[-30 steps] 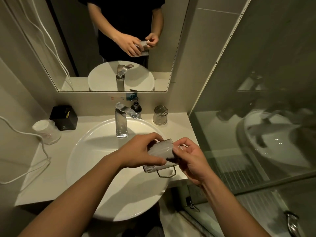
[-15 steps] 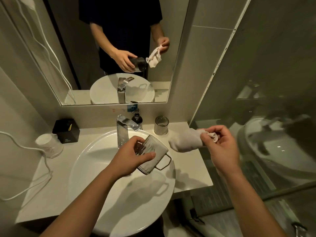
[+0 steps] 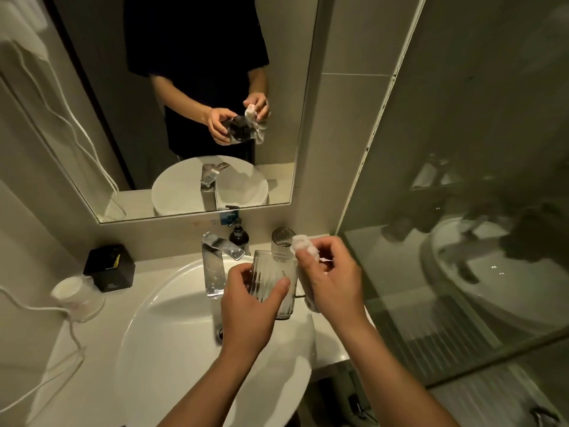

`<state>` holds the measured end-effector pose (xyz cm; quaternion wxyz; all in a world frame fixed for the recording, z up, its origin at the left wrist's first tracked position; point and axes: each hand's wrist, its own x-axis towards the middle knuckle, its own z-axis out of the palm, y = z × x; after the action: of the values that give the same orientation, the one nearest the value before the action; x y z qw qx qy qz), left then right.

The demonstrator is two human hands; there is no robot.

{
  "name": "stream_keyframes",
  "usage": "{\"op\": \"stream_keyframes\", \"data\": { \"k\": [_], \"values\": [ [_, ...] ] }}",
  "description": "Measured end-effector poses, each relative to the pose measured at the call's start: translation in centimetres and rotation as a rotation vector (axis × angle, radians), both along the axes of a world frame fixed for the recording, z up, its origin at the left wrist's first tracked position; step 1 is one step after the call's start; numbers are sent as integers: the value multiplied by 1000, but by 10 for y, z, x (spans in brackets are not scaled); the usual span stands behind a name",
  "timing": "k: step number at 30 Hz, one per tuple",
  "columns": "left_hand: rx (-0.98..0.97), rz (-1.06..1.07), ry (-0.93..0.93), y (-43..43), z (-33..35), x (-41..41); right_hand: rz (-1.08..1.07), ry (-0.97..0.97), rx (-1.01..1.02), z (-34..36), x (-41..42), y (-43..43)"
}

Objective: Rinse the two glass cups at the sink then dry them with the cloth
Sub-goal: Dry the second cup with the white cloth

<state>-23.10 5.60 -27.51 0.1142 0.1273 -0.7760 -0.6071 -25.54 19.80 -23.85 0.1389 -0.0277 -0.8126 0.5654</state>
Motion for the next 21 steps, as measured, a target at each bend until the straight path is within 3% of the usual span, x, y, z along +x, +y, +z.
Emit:
{"op": "stream_keyframes", "data": {
  "k": [8,11,21],
  "values": [
    [173,87,-34,-8,5,-8,339,-25,143,-25,3,2],
    [267,119,-64,-6,8,-10,360,-10,269,-35,10,-6],
    [570,125,-100,-1,9,-12,333,79,366,-54,36,-10]
  ]
}}
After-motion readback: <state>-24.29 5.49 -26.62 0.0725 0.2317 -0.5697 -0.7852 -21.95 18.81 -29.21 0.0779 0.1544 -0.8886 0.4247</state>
